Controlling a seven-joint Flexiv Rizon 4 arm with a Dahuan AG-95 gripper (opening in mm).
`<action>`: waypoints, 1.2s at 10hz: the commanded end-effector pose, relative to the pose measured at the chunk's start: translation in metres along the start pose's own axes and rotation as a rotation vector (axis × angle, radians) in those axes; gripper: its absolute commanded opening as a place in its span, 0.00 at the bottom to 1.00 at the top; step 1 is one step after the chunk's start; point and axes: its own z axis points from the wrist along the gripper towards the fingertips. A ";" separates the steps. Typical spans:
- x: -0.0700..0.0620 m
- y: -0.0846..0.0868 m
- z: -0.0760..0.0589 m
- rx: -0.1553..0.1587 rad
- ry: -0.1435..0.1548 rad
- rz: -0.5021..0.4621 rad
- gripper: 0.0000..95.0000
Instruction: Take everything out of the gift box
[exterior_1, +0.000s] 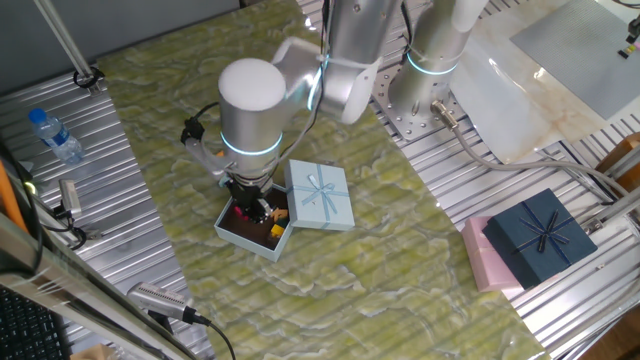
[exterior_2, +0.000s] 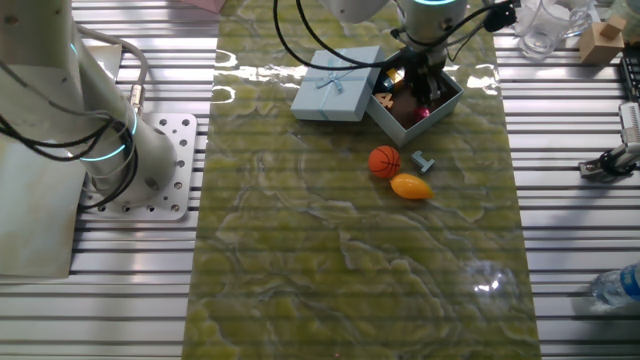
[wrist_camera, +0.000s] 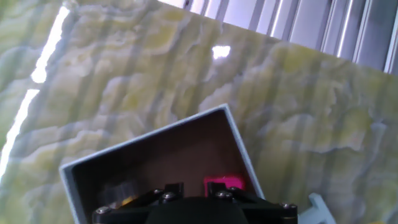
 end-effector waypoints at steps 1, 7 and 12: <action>-0.001 -0.001 0.000 0.028 -0.025 -0.029 0.40; 0.004 -0.007 0.002 0.063 -0.054 -0.077 0.40; 0.004 -0.005 0.003 -0.022 -0.092 -0.046 0.40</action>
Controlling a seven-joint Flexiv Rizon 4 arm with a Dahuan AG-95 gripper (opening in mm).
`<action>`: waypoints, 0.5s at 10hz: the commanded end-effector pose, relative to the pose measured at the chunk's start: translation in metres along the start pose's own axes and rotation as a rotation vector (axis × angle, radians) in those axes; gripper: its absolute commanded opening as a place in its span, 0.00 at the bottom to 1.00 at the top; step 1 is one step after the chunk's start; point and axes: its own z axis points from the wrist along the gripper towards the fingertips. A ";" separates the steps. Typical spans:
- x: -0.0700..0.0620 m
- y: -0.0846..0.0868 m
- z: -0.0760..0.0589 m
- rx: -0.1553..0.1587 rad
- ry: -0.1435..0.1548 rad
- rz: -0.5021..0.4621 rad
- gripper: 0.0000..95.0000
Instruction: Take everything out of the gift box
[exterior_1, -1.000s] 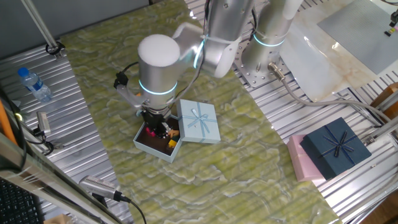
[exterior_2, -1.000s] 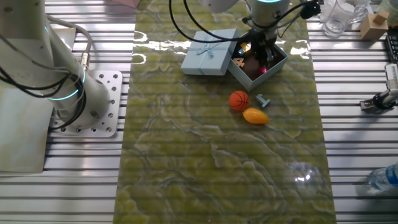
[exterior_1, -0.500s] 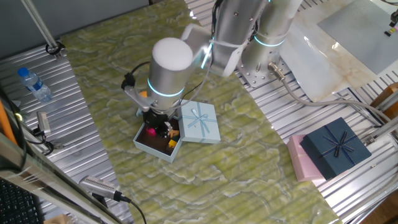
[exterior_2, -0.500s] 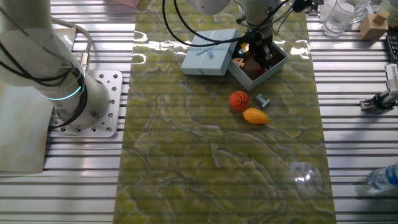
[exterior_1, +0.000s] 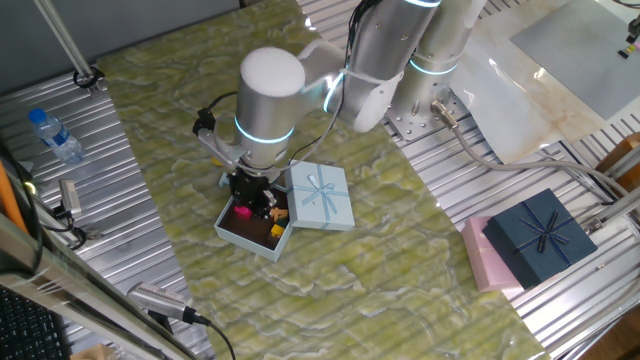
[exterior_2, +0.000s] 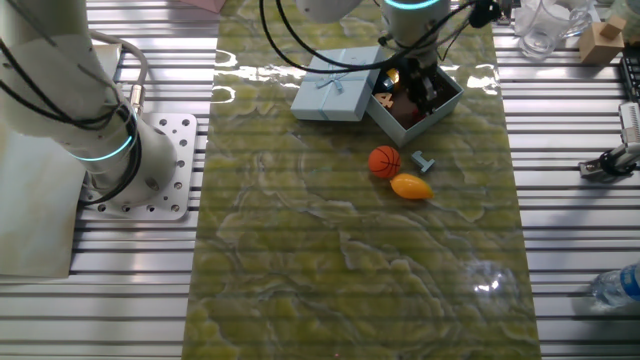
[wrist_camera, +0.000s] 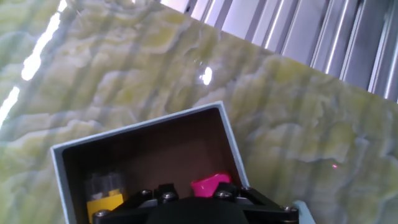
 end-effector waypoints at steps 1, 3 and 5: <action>-0.002 0.004 0.001 -0.035 -0.011 0.014 0.40; -0.004 0.008 -0.001 -0.042 -0.013 0.027 0.40; -0.008 0.018 -0.009 -0.076 -0.020 0.052 0.40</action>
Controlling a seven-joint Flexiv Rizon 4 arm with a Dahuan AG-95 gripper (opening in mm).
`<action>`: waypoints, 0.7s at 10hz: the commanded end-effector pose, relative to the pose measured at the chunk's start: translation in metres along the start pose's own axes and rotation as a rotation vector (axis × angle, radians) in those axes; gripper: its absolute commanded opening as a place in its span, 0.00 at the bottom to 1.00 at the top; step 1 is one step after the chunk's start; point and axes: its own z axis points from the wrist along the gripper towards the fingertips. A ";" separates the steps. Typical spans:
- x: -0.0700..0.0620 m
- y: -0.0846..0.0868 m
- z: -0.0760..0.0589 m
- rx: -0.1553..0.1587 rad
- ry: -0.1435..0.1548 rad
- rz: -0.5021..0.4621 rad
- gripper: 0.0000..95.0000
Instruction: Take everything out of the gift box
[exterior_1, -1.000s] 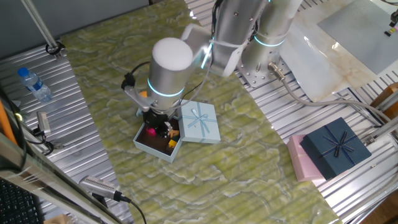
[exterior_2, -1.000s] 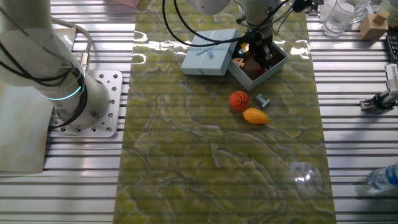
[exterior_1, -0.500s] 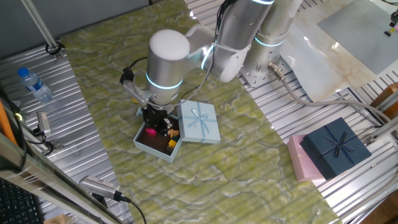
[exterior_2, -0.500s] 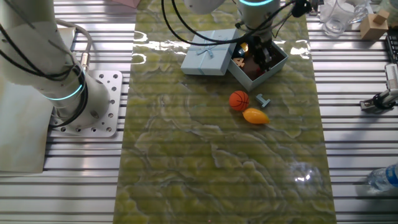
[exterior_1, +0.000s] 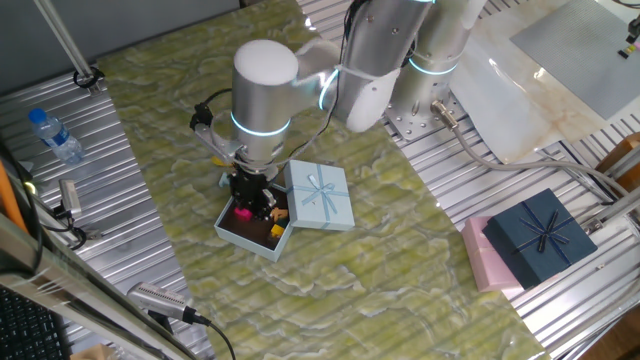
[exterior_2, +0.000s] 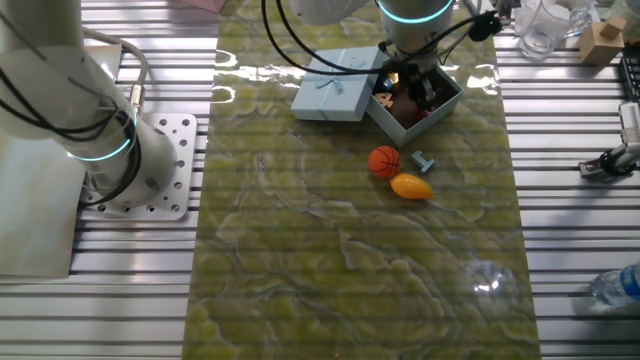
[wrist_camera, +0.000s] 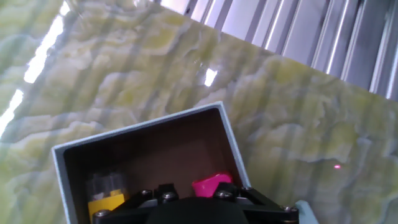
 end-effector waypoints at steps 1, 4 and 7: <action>0.000 0.007 -0.007 -0.044 -0.018 0.016 0.40; -0.001 0.006 -0.008 -0.006 -0.012 -0.013 0.40; -0.001 0.006 -0.008 0.102 0.060 -0.022 0.40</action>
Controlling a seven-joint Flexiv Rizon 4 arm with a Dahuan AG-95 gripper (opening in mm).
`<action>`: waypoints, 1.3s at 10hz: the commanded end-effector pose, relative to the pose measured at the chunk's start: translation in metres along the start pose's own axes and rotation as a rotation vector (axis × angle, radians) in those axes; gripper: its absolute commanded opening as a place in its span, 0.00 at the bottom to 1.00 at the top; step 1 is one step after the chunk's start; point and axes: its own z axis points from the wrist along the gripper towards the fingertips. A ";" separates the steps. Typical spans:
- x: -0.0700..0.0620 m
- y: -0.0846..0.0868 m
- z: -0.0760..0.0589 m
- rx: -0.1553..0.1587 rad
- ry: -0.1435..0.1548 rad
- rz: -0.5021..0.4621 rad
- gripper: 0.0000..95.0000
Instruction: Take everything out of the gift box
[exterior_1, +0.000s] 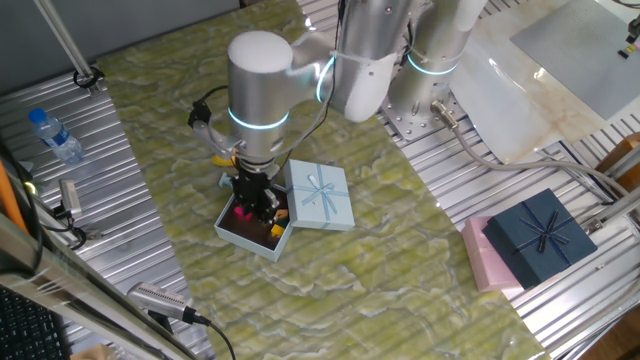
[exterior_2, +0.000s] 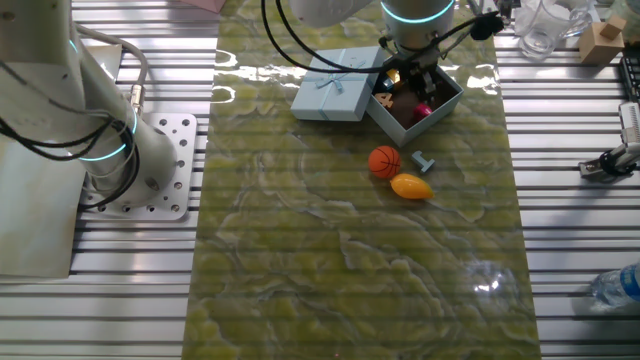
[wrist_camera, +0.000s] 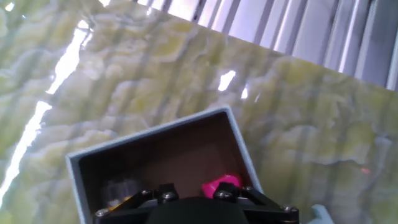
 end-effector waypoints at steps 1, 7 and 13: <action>0.002 -0.009 -0.004 0.159 0.093 0.005 0.40; -0.005 -0.013 -0.003 0.238 0.206 0.022 0.40; -0.006 -0.018 0.001 0.280 0.232 0.032 0.40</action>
